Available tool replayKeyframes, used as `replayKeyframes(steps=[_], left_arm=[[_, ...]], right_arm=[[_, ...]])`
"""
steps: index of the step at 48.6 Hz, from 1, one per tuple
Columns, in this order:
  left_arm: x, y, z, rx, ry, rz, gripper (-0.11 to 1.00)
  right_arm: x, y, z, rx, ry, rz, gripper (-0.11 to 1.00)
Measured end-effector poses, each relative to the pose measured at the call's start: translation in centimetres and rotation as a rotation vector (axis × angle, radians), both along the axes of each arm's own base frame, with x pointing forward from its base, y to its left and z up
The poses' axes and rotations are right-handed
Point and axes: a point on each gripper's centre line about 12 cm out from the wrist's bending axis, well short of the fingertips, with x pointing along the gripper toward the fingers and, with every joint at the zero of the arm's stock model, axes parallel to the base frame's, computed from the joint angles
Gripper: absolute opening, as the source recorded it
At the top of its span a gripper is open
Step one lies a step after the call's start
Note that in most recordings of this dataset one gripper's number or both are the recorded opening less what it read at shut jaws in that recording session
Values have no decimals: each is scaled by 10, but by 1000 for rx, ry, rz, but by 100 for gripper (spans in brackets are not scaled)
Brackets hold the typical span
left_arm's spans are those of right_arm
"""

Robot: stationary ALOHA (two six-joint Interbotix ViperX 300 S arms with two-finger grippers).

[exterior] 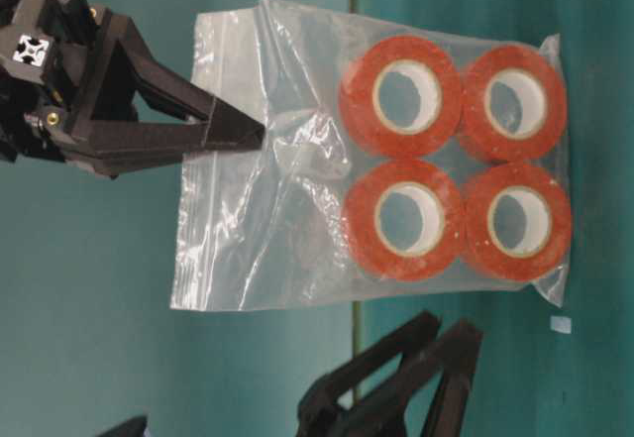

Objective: Hand over the clear zip bag and make it stand upright.
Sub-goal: 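Move the open left gripper toward the bag's lower edge, then close the left gripper on the bag's bottom edge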

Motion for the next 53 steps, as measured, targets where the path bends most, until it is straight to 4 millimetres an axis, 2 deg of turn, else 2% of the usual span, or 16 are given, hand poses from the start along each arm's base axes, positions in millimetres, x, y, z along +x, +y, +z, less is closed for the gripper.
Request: replayKeyframes(steps=[13, 21, 37, 40, 45, 53], left_arm=[[27, 12, -21, -23, 19, 41, 95], [43, 14, -26, -53, 6, 59, 95], [56, 8, -33, -76, 3, 52, 89], [56, 7, -33, -81, 2, 53, 84], [56, 7, -32, -81, -3, 52, 67], [57, 6, -29, -67, -33, 42, 28]], right_arm=[[0, -1, 0, 0, 1, -4, 3], [0, -1, 0, 0, 1, -6, 3], [0, 0, 0, 2, 2, -5, 3], [0, 0, -1, 1, 3, -5, 3], [-1, -1, -2, 3, 7, -7, 3], [-2, 0, -4, 2, 12, -5, 3]])
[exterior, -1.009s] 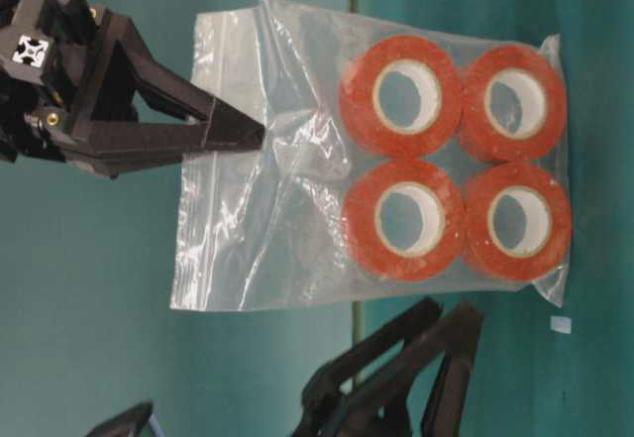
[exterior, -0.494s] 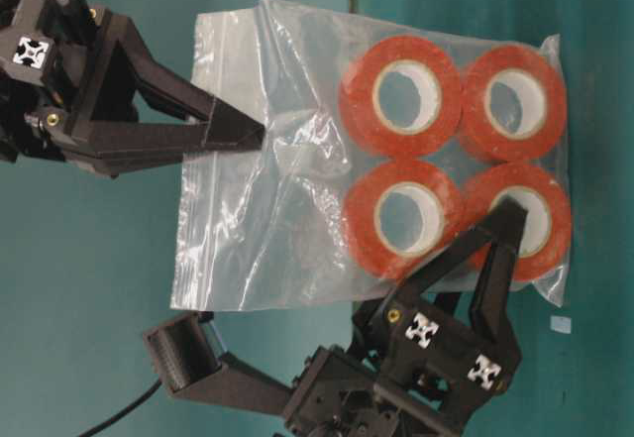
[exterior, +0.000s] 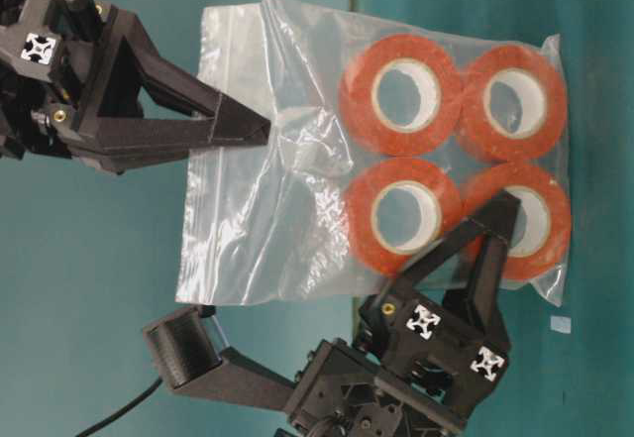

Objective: Hand over the clear zip bag and make it stand upright.
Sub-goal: 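Close the left gripper on the bag's bottom edge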

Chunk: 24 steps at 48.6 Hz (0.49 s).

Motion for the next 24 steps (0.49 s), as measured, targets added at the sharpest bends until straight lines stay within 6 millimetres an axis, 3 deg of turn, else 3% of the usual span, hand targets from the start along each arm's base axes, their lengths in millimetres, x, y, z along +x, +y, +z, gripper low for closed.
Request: replayKeyframes(steps=[2, 24], left_arm=[[0, 0, 0, 2, -9, -1, 23], [-3, 1, -6, 102, 33, -43, 23]], right_arm=[[0, 0, 0, 1, 0, 0, 3], [0, 0, 0, 11, 3, -28, 3]])
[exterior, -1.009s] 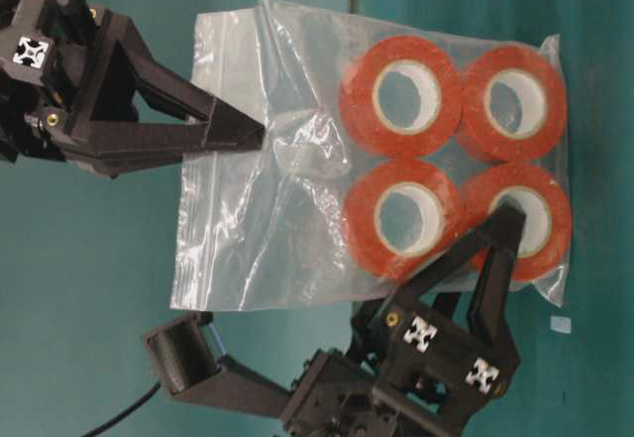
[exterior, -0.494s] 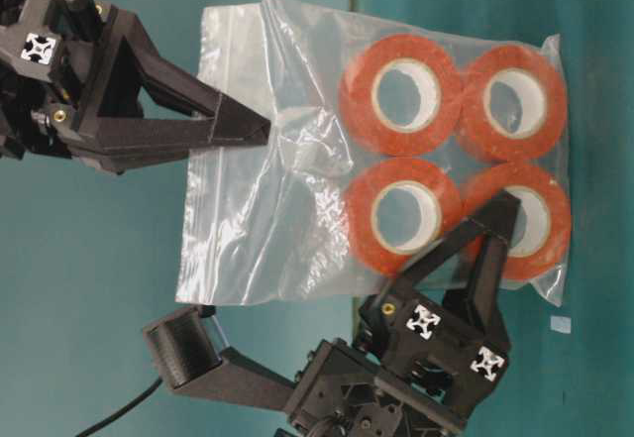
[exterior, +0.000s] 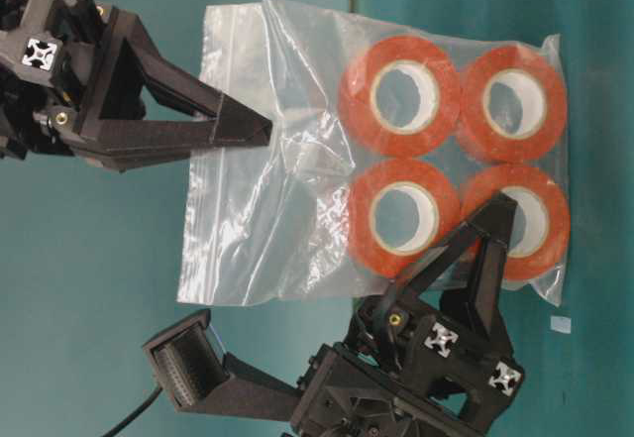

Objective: Hand over the clear zip bag and make it stand upright.
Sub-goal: 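Close the left gripper on the bag's bottom edge, then open the right gripper and release the bag to the left gripper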

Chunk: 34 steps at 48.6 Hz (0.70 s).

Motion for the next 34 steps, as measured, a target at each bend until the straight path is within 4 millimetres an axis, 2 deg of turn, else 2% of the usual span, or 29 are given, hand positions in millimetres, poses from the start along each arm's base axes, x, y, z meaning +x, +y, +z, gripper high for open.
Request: replayKeyframes(steps=[16, 20, 24, 30, 34], left_arm=[[0, 0, 0, 12, 5, -6, 23], [-1, -1, -1, 12, 8, -8, 23], [-2, -1, -1, 12, 11, -8, 23], [-2, -1, -1, 11, 11, -7, 23], [-2, -1, -2, 12, 14, -8, 23]], right_arm=[[2, -1, 1, -4, -21, -6, 3], [3, -1, 1, -4, -25, -6, 10], [3, -1, 1, -2, -25, -8, 28], [3, 1, 2, 7, -27, -16, 64], [4, 5, 4, 13, -32, -27, 84]])
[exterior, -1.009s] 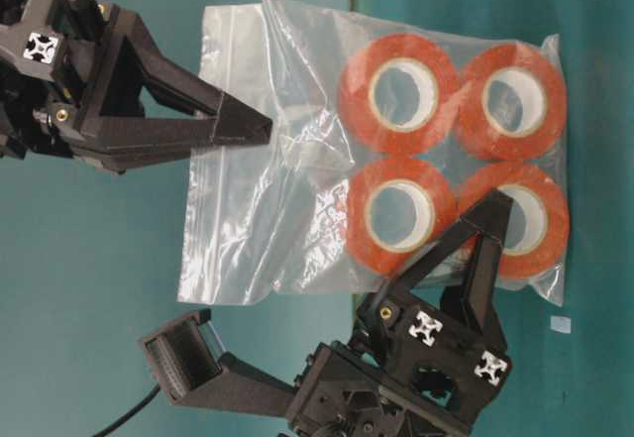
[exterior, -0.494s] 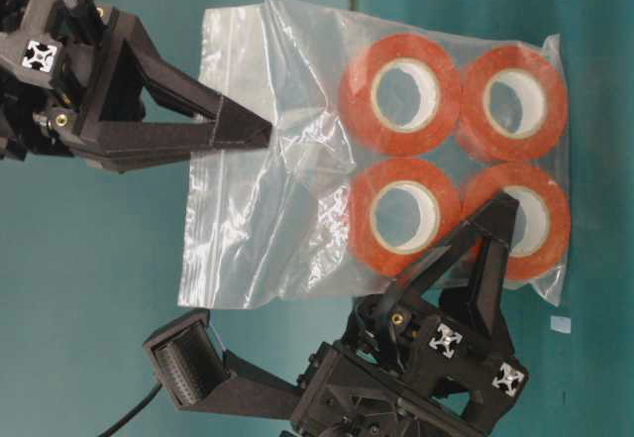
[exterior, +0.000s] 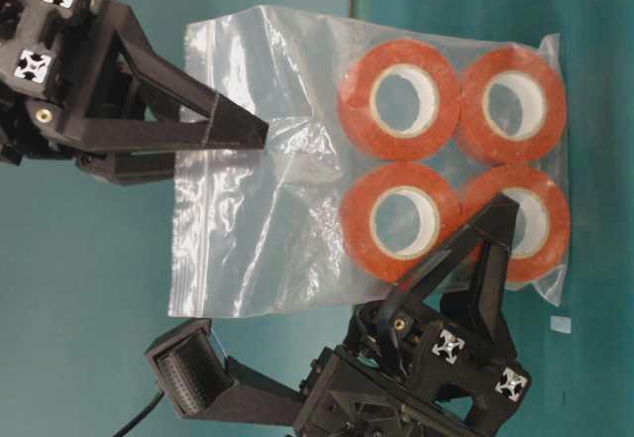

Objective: Hand over the clear zip bag and make it stand upright.
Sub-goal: 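Open the right gripper and release the bag to the left gripper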

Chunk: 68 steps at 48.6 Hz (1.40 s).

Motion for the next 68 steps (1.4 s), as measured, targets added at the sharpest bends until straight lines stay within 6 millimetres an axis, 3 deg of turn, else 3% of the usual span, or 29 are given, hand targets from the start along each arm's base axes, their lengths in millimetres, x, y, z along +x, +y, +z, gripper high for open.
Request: replayKeyframes(steps=[3, 11, 16, 22, 50, 68], left_arm=[[-1, 0, -1, 0, 5, 0, 23], [-3, 0, -3, 1, 20, -1, 23], [-4, -1, -3, 4, 22, -3, 23], [-4, -1, -4, 2, 25, -3, 23], [-5, -2, -3, 36, 41, -23, 23], [-5, -2, -2, 44, 58, -27, 23]], right_arm=[[0, 1, 6, 4, -21, -17, 89], [-6, 1, 48, 1, -193, -74, 86], [-17, -2, 75, -4, -306, -105, 86], [-32, -5, 92, -15, -394, -129, 86], [-100, -1, 92, -44, -631, -187, 86], [-119, 1, 87, -39, -640, -197, 86]])
